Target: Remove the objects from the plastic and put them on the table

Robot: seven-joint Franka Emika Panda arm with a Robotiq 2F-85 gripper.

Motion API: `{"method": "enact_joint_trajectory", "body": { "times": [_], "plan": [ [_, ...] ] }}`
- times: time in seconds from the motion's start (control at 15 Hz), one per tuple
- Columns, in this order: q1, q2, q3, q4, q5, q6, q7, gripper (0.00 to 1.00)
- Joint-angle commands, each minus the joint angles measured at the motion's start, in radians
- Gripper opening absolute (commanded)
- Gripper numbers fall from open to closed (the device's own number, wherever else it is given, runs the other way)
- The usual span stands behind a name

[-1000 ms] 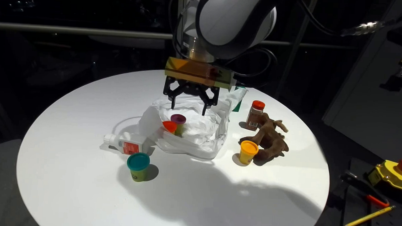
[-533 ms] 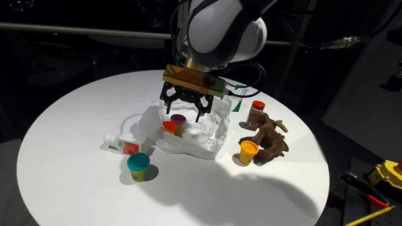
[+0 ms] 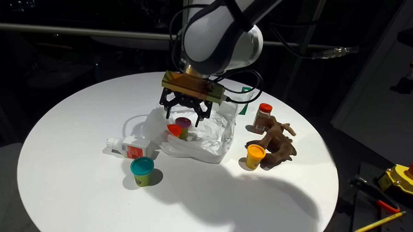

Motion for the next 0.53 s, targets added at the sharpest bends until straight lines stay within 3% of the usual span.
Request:
{"method": "enact_joint_trajectory", "body": {
  "times": [0.0,0.07,0.33,0.47],
  "plan": [
    [0.006,0.038,-0.012,0.055,0.017,0.001,-0.019,0.74],
    [0.009,0.040,-0.015,0.058,0.015,0.001,-0.016,0.71],
    [0.016,0.049,-0.027,0.066,0.011,0.006,-0.008,0.37],
    [0.025,0.035,-0.038,0.052,0.004,0.012,0.001,0.28]
  ]
}}
